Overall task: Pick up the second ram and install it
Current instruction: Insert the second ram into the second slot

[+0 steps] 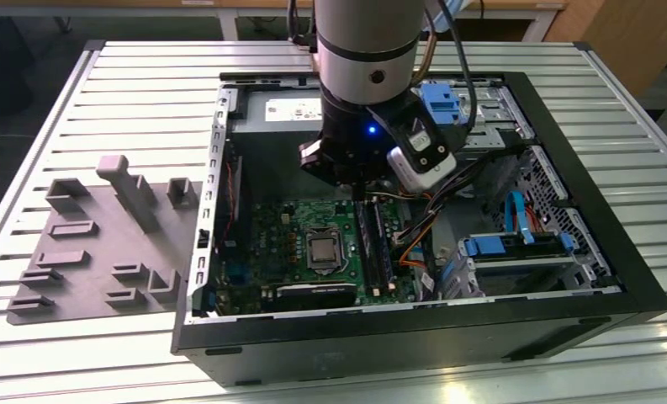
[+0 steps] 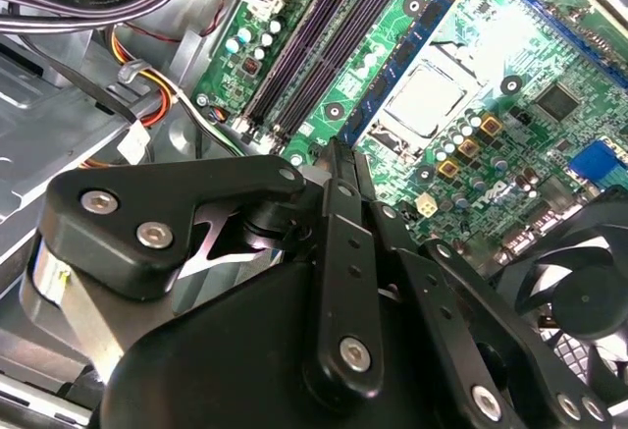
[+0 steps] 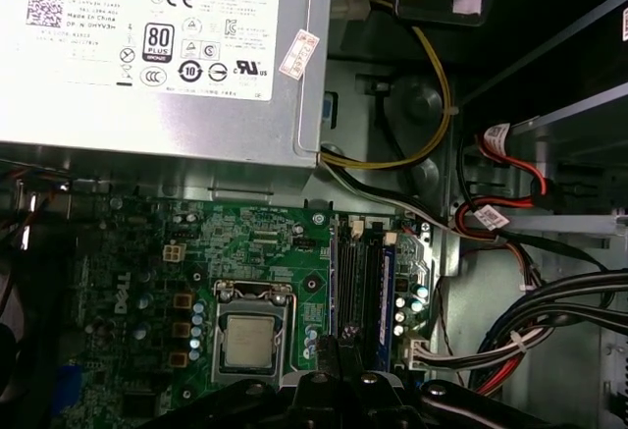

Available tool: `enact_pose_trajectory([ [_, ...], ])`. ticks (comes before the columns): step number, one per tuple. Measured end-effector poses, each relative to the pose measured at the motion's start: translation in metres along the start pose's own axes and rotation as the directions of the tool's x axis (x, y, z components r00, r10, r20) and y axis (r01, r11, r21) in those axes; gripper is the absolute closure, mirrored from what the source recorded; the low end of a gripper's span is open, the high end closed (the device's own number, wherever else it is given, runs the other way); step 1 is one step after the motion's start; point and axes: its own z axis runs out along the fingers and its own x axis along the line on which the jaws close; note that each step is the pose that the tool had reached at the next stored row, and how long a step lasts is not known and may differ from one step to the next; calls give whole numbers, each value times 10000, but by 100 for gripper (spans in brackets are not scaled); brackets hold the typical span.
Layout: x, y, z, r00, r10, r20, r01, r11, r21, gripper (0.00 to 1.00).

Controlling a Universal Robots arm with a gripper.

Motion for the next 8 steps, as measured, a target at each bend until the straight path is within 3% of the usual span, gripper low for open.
enact_pose_trajectory([
  [8,0,-1,19,10000,58,3,-58,10000,5,88],
])
